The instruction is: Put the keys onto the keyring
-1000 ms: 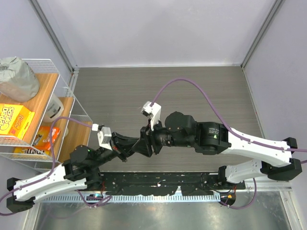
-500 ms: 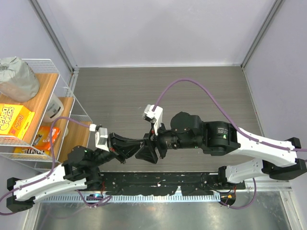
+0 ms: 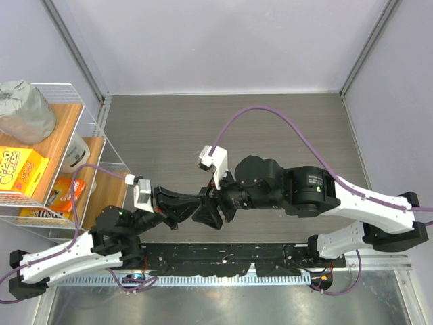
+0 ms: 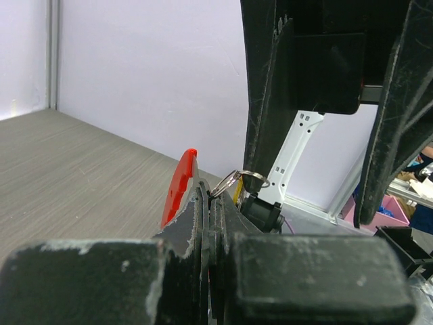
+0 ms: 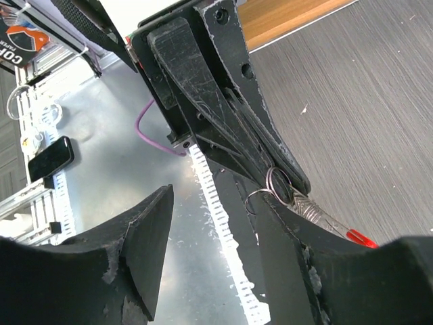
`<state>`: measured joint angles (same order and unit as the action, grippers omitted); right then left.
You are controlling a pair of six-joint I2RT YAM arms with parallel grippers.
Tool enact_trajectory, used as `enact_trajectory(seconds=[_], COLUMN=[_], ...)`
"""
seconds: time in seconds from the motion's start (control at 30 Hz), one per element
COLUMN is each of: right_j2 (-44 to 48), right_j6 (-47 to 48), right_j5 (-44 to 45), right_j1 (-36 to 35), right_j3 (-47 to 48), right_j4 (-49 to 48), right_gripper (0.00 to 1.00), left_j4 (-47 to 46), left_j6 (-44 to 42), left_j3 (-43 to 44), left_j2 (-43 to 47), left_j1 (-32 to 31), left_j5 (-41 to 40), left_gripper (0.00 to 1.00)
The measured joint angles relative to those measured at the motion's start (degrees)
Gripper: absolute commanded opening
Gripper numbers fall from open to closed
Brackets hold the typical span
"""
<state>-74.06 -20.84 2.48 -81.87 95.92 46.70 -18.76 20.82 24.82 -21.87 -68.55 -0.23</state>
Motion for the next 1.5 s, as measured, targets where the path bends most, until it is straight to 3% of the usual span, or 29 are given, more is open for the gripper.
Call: enact_trajectory(seconds=[0.4, 0.73, 0.97, 1.0, 1.5], right_j2=[-10.82, -26.73, -28.11, -28.26, -28.48], right_j6=[1.44, 2.08, 4.11, 4.20, 5.75], right_j5=[4.42, 7.61, 6.97, 7.13, 8.22], right_j1=[-1.33, -2.16, -2.54, -2.58, -3.26], right_j3=[14.56, 43.71, 44.65, 44.72, 42.36], right_j4=[9.11, 27.21, 29.31, 29.40, 29.24], right_gripper=[0.58, 0.65, 0.81, 0.95, 0.95], left_j4=[-2.21, -7.23, -8.00, -7.91, -5.97], left_j6=[-0.15, -0.33, -0.33, -0.33, -0.31], left_j3=[0.00, -0.28, -2.21, -2.38, -3.56], left_j2=[-1.07, -0.52, 0.42, 0.57, 1.68], left_j1=[0.02, 0.22, 0.28, 0.28, 0.31], left_j5=[-2.27, -5.07, -5.44, -5.70, -7.10], left_gripper=[0.00, 0.00, 0.00, 0.00, 0.00])
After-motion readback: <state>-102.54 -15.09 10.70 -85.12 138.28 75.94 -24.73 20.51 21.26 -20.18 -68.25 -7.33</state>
